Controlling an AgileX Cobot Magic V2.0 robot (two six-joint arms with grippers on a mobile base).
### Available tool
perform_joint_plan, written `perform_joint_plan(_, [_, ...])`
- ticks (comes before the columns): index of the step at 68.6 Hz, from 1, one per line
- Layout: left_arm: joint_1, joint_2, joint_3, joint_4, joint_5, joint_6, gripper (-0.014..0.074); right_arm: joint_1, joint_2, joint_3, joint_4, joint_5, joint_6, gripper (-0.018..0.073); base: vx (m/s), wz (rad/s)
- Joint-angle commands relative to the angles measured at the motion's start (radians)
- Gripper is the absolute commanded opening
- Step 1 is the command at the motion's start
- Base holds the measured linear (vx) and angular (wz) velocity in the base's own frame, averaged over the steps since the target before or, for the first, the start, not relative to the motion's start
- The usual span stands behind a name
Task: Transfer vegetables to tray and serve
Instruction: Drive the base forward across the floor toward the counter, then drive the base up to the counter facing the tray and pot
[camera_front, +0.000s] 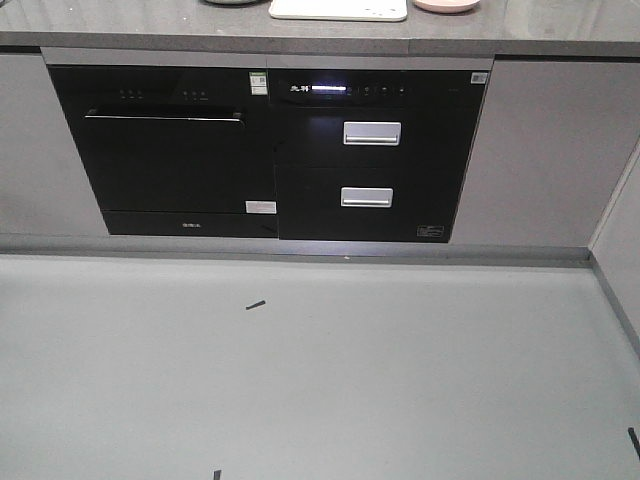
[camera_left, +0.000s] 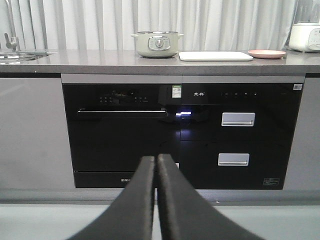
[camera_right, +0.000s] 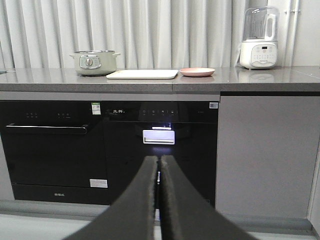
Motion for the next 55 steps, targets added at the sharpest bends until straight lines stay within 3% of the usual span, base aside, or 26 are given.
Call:
perform_joint_plan(1, [0.001,-0.014,0.025,-0.001,-0.071,-0.009,-0.0006,-0.002,-0.005,0.015,-0.006,-0.078,0.001,-0.0002,0.11,0.04])
perform_joint_plan(55, [0.001,-0.014,0.025,-0.001,-0.071,-0.009,-0.0006,-0.002,-0.005,0.015,-0.006,-0.078,0.001,-0.0002,0.12,-0.04])
